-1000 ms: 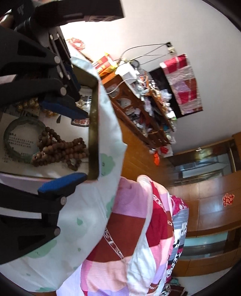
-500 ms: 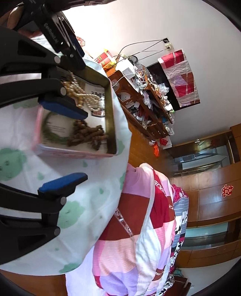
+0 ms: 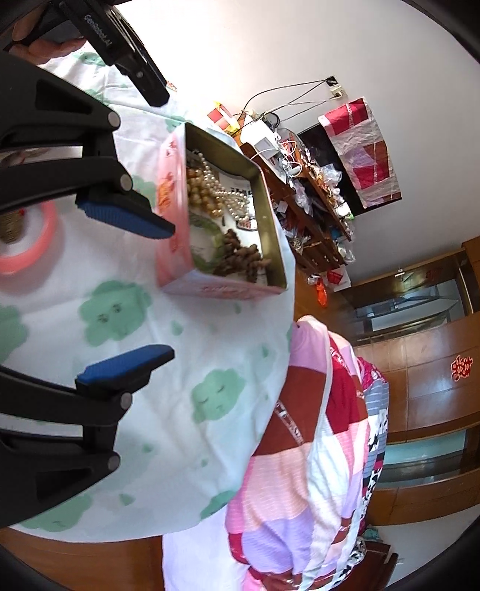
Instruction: Organize jewelry
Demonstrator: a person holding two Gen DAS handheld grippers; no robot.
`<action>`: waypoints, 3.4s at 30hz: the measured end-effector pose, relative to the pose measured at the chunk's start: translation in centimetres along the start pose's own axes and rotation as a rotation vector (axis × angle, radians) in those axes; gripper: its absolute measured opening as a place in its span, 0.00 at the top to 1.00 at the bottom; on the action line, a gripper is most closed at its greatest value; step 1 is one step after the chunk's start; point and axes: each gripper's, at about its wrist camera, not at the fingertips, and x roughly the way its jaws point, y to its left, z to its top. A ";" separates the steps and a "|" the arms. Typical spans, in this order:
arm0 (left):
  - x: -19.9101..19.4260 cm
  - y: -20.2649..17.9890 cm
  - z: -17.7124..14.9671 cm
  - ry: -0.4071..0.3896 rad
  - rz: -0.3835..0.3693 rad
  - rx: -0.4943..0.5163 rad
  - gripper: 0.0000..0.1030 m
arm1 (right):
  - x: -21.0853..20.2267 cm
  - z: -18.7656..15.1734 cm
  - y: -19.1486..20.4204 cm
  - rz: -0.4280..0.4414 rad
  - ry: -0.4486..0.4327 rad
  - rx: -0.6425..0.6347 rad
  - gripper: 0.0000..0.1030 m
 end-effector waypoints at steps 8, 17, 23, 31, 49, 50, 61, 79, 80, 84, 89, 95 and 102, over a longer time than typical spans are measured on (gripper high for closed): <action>-1.5 0.6 -2.8 0.024 0.016 0.009 0.46 | -1.7 -2.1 -0.7 0.009 0.015 0.013 0.39; -3.0 1.6 -6.5 0.063 0.020 0.021 0.46 | -3.2 -4.5 -0.2 0.031 0.041 -0.031 0.39; -3.9 2.9 -7.8 0.086 0.021 -0.007 0.46 | -3.9 -5.6 0.2 0.044 0.058 -0.057 0.39; -3.3 3.2 -8.5 0.125 0.048 -0.005 0.46 | -4.1 -6.7 0.7 0.054 0.084 -0.073 0.39; -6.4 0.1 -11.0 0.187 -0.140 0.116 0.46 | -5.1 -7.8 1.0 0.065 0.098 -0.118 0.43; -6.3 -0.4 -11.5 0.197 -0.146 0.123 0.46 | -5.3 -7.9 0.9 0.065 0.100 -0.119 0.43; -4.8 -2.6 -12.7 0.209 -0.032 0.216 0.54 | -6.2 -8.7 0.9 0.073 0.099 -0.135 0.43; -7.6 -1.3 -12.0 0.089 -0.082 0.207 0.80 | -6.4 -8.8 0.3 0.068 0.095 -0.117 0.43; -8.1 -1.3 -11.6 0.070 -0.087 0.204 0.80 | -6.4 -8.9 0.2 0.067 0.099 -0.119 0.43; -8.9 -1.3 -10.3 0.021 -0.097 0.195 0.80 | -6.0 -9.6 0.4 0.068 0.126 -0.135 0.43; -8.4 -0.9 -9.1 0.009 -0.098 0.165 0.80 | -5.4 -8.8 0.7 0.059 0.116 -0.142 0.43; -7.9 -0.7 -8.4 0.000 -0.085 0.157 0.80 | -2.5 -6.7 1.6 0.038 0.149 -0.151 0.45; -7.4 -0.2 -8.1 -0.003 -0.083 0.142 0.80 | -0.2 -7.1 3.3 -0.032 0.253 -0.245 0.76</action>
